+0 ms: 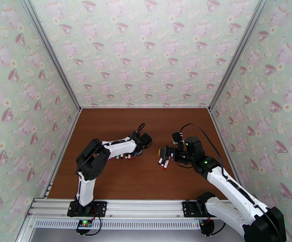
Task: Open the pen caps
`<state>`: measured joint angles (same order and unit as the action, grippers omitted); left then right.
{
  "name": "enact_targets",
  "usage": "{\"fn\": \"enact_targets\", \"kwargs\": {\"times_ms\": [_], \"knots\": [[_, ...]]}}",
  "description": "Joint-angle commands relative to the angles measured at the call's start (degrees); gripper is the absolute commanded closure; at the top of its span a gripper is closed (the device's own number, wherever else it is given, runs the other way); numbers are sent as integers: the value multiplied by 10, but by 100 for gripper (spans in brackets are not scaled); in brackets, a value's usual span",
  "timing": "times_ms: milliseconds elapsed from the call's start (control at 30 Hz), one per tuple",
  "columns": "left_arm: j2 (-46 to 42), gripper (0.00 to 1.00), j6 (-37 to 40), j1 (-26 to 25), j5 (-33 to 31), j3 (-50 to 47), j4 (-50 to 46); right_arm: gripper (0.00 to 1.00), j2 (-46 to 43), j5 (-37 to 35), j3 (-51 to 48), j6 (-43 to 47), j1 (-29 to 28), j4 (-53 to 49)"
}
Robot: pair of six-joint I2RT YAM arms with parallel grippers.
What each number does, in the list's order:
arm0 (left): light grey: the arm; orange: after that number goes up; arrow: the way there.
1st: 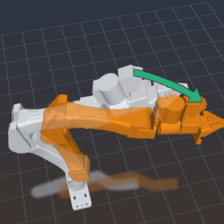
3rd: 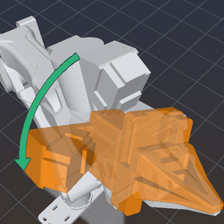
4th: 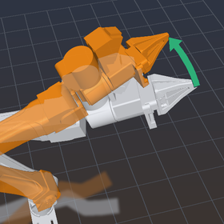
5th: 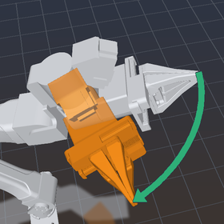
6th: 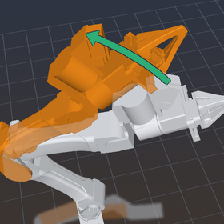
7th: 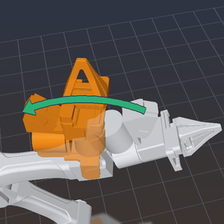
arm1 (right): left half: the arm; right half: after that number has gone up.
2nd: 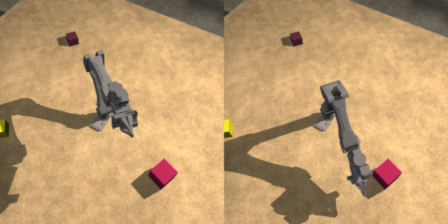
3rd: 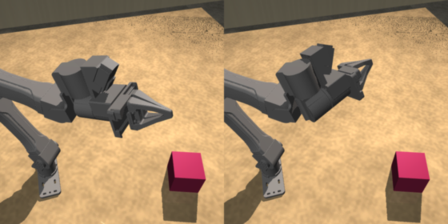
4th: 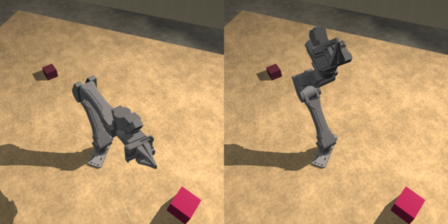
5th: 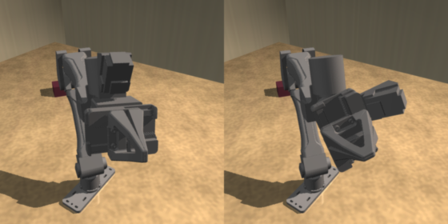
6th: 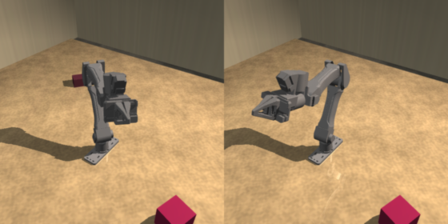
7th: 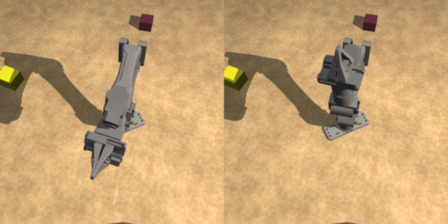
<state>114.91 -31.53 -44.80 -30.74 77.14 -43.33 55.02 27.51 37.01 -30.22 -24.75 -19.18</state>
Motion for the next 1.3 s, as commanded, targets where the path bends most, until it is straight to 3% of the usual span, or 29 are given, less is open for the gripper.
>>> {"fn": "enact_targets", "kwargs": {"times_ms": [0, 200, 400, 500, 633, 767, 1067, 1267], "knots": [[-37, 66, -6, -1, 2, 14, -8, 0, 7, 3, 9, 10, -3, -19], [-120, 65, -8, -8, 103, -44, 68, 1, 16, -67, 22, 0, -3, -57], [-224, 56, -5, -21, 251, -148, 216, 26, 35, -152, 37, -30, -3, -100], [-274, 53, -9, -24, 306, -195, 294, 43, 64, -178, 46, -32, 0, -97], [-333, 34, -14, -32, 352, -265, 380, 55, 128, -194, 62, -41, 8, -89], [-377, 1, -17, -36, 381, -293, 407, 62, 183, -219, 71, -56, 13, -81], [-446, 0, -64, -29, 437, -386, 541, 66, 247, -234, 77, -58, 31, -59], [-470, 0, -59, -29, 421, -387, 526, 69, 278, -227, 83, -47, 34, -40]]}}
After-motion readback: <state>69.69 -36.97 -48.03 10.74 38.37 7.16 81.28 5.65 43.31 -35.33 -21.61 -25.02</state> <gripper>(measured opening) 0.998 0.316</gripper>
